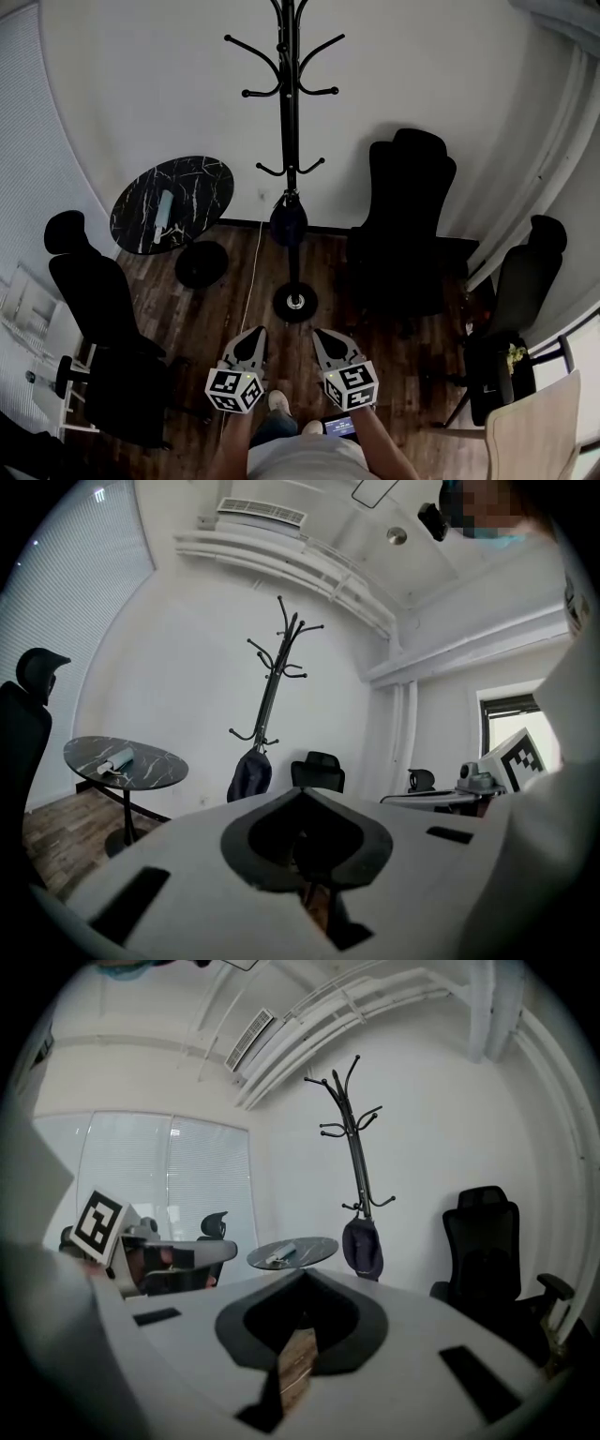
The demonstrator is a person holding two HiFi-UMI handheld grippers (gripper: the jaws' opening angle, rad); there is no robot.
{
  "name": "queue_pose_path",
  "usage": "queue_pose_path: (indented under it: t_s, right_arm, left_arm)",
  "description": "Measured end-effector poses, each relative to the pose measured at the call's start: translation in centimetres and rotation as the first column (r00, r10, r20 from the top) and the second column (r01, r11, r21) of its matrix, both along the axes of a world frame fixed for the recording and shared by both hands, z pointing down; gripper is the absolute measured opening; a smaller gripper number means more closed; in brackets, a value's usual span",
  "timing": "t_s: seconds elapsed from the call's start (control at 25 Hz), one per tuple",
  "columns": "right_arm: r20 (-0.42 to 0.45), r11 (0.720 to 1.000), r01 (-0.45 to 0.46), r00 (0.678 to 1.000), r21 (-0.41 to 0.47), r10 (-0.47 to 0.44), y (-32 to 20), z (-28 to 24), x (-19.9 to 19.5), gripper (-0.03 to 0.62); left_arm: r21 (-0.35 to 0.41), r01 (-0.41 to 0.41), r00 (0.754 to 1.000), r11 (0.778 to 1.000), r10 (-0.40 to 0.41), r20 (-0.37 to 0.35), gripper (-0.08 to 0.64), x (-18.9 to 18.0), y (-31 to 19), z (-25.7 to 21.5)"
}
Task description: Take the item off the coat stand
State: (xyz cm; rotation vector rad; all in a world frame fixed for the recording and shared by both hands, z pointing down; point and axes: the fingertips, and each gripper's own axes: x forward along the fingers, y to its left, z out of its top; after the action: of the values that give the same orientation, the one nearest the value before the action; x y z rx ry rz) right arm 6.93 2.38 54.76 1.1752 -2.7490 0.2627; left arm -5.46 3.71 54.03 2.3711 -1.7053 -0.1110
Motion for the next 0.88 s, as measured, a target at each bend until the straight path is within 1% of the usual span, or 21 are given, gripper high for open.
queue_pose_path:
  t_s: [0.24, 0.4, 0.52, 0.76, 0.88]
  right_arm:
    - [0.0, 1.0, -0.012, 1.0, -0.021, 0.012, -0.5, 0.6, 1.2, 0.012]
    - [-0.01, 0.999, 0.011, 1.0, -0.035, -0.011, -1.8, 1.3, -0.1, 0.012]
    - [-0.018, 0.999, 0.024, 1.0, -0.046, -0.025, -3.4, 2.0, -1.0, 0.012]
    - [-0.029, 0.997, -0.01, 1.0, -0.076, 0.008, -8.6, 2.8, -1.2, 0.012]
    - [-0.033, 0.997, -0.009, 0.999, -0.071, 0.007, -11.5, 2.2, -2.0, 0.012]
  left_arm:
    - [-0.017, -0.005, 1.0, 1.0, 0.005, 0.002, 0.02, 1.3, 0.1, 0.7]
    - [-0.026, 0.015, 1.0, 1.0, -0.015, 0.001, 0.02, 0.3, -1.3, 1.2]
    - [-0.038, 0.028, 1.0, 0.999, -0.028, -0.013, 0.02, -0.6, -3.2, 2.0]
    - [-0.053, 0.0, 1.0, 0.999, -0.001, -0.018, 0.02, -1.1, -8.5, 2.6]
    - [-0.052, -0.003, 1.0, 0.999, 0.001, -0.031, 0.02, -1.8, -11.6, 2.4]
